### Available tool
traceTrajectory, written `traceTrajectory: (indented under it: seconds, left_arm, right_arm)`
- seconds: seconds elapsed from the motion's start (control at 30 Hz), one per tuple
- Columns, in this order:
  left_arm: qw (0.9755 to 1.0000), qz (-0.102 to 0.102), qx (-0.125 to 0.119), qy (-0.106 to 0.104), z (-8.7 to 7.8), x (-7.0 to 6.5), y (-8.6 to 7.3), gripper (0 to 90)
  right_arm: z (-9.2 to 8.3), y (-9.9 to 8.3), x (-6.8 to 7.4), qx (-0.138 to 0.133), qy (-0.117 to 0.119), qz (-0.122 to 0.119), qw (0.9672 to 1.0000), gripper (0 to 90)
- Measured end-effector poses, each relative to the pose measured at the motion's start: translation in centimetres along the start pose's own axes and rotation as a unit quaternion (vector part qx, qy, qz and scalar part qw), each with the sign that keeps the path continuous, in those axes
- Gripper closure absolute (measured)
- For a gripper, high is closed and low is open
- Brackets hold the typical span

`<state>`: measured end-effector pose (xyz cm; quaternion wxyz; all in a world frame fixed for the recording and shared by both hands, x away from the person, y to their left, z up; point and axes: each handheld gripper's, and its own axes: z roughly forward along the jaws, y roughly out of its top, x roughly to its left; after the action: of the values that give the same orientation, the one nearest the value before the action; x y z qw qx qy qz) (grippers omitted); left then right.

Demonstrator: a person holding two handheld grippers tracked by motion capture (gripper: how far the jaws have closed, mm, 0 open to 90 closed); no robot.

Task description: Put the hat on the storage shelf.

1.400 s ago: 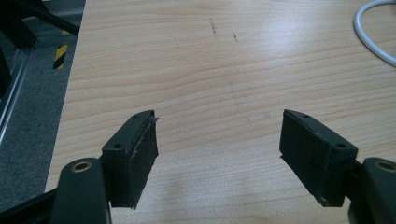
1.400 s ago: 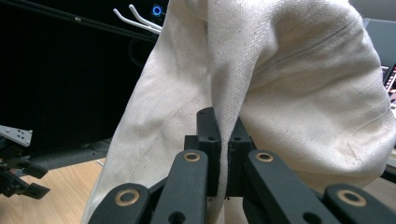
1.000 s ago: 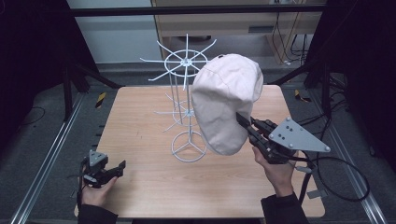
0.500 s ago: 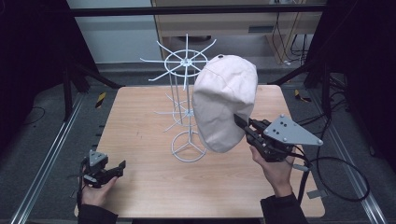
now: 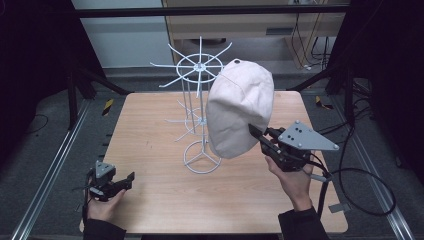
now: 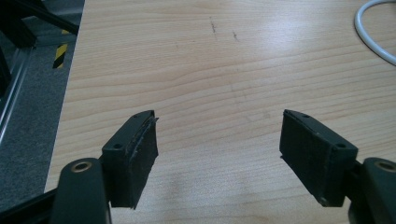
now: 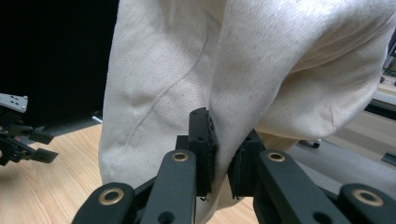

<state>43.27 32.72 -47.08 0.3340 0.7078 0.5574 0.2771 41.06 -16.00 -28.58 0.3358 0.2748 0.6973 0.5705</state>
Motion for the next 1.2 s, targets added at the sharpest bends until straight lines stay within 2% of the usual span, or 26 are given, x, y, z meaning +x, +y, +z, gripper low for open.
traceTrajectory:
  seconds: [0.43,0.6,0.8,0.97,1.07,1.2]
  left_arm:
    - [1.0000,0.000,0.001,0.000,0.0,0.0,0.0,27.0]
    - [1.0000,0.000,0.001,0.000,0.0,0.0,0.0,27.0]
    - [1.0000,0.000,0.001,0.000,0.0,0.0,0.0,26.9]
    - [1.0000,0.001,0.002,0.001,0.0,0.0,0.0,26.9]
    - [1.0000,0.001,0.001,0.001,0.0,0.0,0.0,26.9]
    - [1.0000,0.002,0.002,0.001,0.0,0.0,0.0,26.9]
  right_arm:
    - [0.6,-0.3,-0.1,0.026,-0.011,0.010,0.9996,76.5]
    - [0.5,-0.4,-0.2,0.029,-0.013,0.012,0.9994,70.1]
    - [-0.1,-0.9,-0.6,0.022,-0.026,0.026,0.9991,48.0]
    - [-1.1,-2.1,-1.3,0.007,-0.028,0.058,0.9979,26.6]
    - [-1.8,-3.1,-1.7,0.001,-0.021,0.076,0.9969,20.1]
    - [-2.8,-4.6,-1.9,0.000,-0.017,0.083,0.9964,17.9]
